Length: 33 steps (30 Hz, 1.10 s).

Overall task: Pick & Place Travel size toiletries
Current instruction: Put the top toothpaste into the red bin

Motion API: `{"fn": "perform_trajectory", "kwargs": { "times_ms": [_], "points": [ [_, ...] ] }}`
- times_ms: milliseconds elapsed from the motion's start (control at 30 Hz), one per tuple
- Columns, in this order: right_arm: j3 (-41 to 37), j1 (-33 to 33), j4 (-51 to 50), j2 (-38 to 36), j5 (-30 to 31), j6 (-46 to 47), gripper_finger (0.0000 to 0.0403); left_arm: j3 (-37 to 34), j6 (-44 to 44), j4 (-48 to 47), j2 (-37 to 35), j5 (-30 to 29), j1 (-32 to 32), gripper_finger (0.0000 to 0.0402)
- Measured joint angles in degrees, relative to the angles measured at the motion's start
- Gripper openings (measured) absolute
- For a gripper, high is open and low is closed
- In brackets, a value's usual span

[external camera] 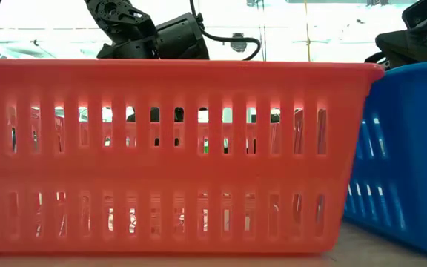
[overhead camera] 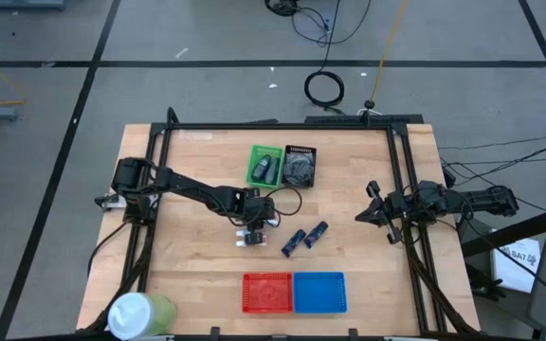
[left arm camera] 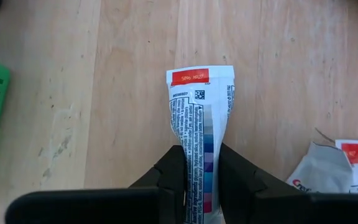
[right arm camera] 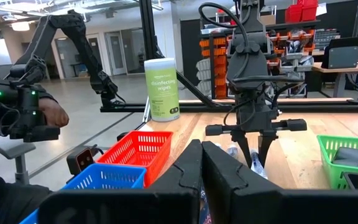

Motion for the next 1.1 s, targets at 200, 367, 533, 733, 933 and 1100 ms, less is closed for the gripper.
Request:
{"fn": "perform_trajectory", "kwargs": {
  "times_ms": [200, 367, 533, 733, 933, 1100],
  "points": [
    [0.0, 0.01, 0.01, -0.01, -0.01, 0.01, 0.0, 0.0, -0.47, -0.02, -0.23, 0.09, 0.0, 0.0067],
    [0.0, 0.01, 0.0, 0.0, -0.02, 0.02, 0.0, 0.0, -0.57, 0.0, -0.26, 0.24, -0.02, 0.0067],
    [0.0, 0.0, 0.0, 0.0, 0.0, 0.01, 0.0, 0.0, -1.03, -0.13, -0.77, 0.42, -0.04, 0.0067],
    [0.0, -0.02, 0.0, 0.0, -0.02, -0.01, 0.0, 0.85, -3.02, 0.12, -4.24, 3.7, -0.18, 0.0067],
    [0.0, 0.0, 0.02, 0.0, 0.0, 0.02, 0.0, 0.92, -3.61, 0.56, -9.74, 4.89, -1.7, 0.0067],
    [0.0, -0.01, 0.01, -0.01, -0.02, 0.02, 0.0, 0.92, -5.01, 4.08, -13.29, 4.9, -3.87, 0.0067]
  ]
}}
